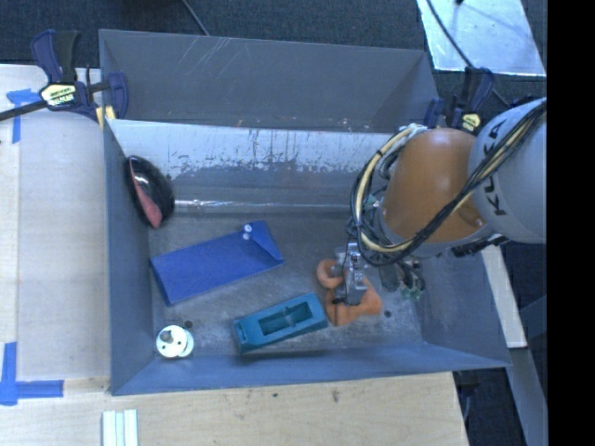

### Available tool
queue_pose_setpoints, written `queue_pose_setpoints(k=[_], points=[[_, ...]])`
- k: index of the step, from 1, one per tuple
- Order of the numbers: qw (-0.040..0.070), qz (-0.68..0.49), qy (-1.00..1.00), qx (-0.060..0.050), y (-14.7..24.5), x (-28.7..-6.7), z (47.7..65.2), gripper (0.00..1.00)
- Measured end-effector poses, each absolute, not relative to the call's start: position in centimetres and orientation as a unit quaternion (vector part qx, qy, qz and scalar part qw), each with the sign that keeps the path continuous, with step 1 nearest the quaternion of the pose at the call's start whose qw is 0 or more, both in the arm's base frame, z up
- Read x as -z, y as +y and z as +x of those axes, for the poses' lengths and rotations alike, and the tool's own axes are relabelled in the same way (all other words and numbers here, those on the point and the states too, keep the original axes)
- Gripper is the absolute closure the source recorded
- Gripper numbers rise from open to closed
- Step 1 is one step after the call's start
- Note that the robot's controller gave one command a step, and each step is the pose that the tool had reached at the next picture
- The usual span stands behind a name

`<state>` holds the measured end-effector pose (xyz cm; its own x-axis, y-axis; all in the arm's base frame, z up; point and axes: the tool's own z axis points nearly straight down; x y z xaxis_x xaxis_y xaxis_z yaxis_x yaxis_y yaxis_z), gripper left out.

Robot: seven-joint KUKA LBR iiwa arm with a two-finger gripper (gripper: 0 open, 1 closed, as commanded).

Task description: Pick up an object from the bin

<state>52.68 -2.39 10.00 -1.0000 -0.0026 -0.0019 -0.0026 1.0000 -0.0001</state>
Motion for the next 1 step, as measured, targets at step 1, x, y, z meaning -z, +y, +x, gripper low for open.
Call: queue_pose_setpoints(k=[1], points=[[0.001,0.000,1.000,0.000,-2.19,-20.39,52.13,1.00]])
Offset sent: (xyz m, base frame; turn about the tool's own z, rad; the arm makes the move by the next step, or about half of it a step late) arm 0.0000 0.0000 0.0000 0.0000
